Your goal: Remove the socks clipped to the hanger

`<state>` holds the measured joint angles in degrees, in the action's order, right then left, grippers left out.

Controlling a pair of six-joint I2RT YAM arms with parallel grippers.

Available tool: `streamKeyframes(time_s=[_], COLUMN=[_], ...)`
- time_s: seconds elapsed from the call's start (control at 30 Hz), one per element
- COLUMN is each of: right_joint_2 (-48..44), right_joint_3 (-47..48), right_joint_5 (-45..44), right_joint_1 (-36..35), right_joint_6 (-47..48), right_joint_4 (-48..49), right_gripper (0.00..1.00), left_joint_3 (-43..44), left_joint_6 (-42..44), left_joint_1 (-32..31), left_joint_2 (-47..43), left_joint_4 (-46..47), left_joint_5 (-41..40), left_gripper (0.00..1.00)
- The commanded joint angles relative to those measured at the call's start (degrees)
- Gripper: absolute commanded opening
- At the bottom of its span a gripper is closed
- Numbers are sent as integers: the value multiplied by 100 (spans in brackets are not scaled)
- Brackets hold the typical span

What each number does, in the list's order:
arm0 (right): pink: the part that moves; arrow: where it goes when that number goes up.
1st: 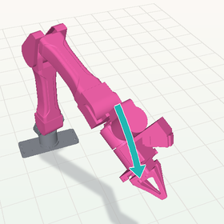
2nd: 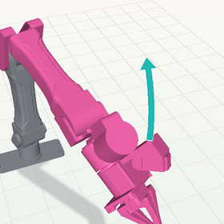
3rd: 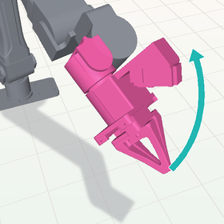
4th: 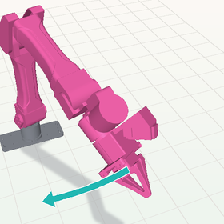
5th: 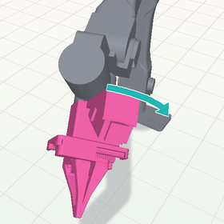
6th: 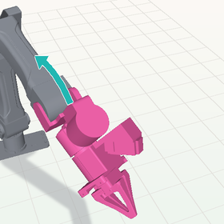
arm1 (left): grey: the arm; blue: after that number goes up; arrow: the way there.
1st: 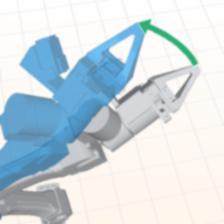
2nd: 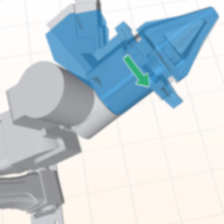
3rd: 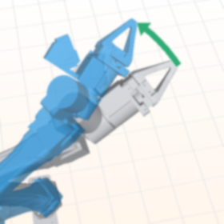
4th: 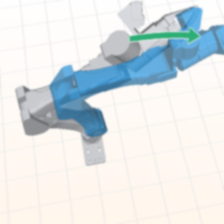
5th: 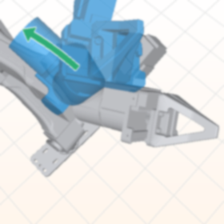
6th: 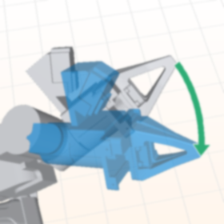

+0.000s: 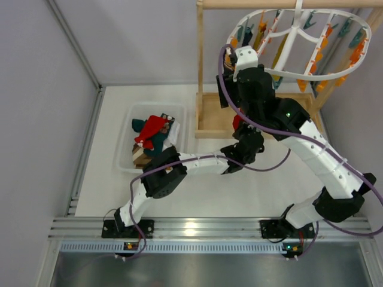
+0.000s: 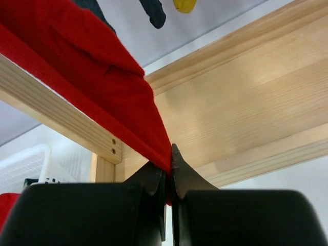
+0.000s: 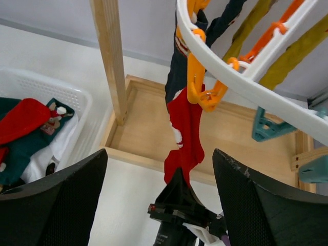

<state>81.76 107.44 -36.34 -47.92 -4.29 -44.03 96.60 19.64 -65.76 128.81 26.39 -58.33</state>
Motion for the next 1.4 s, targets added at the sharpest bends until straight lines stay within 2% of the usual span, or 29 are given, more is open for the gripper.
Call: streamKeyframes(time_s=[0.0, 0.3, 0.43, 0.53, 0.63, 0.87, 1.0, 1.1, 1.2, 1.3, 1.37], right_joint_2=[253, 385, 595, 858, 1026, 1334, 1422, 1221, 817, 167, -361], right_joint_3=[295, 67, 312, 629, 752, 858, 954, 797, 533, 7, -335], right_joint_5=[-92, 144, 5, -154, -478, -1156, -1393, -1332, -1060, -359, 493], right_joint_1=[81, 125, 204, 204, 204, 204, 204, 204, 231, 353, 555], right_joint_6=[-185, -361, -309, -344, -379, -441, -475, -589, -695, -809, -862], right_joint_4=[325, 729, 694, 580, 641, 940, 923, 853, 607, 483, 413], right_gripper=[78, 75, 74, 72, 71, 70, 69, 69, 70, 71, 74], left_joint_3=[-465, -1608, -2004, -2031, -1987, -1969, -1882, -1794, -1610, -1311, -1057], left_joint_6=[-846, -2225, -2429, -2412, -2412, -2588, -2247, -2078, -2017, -1851, -1823], left_joint_1=[80, 598, 854, 942, 942, 775, 337, 82, -94, -218, -262], left_joint_2=[-708, -1613, -1974, -2053, -2009, -2088, -2132, -2080, -1966, -1782, -1685], left_joint_4=[-90, -73, -64, -47, -46, -73, -73, -82, -160, -292, -389], left_joint_5=[769, 2384, 2922, 3562, 3802, 2899, 2161, 2053, 2045, 2053, 2097], left_gripper=[0, 0, 0, 0, 0, 0, 0, 0, 0, 0, 0])
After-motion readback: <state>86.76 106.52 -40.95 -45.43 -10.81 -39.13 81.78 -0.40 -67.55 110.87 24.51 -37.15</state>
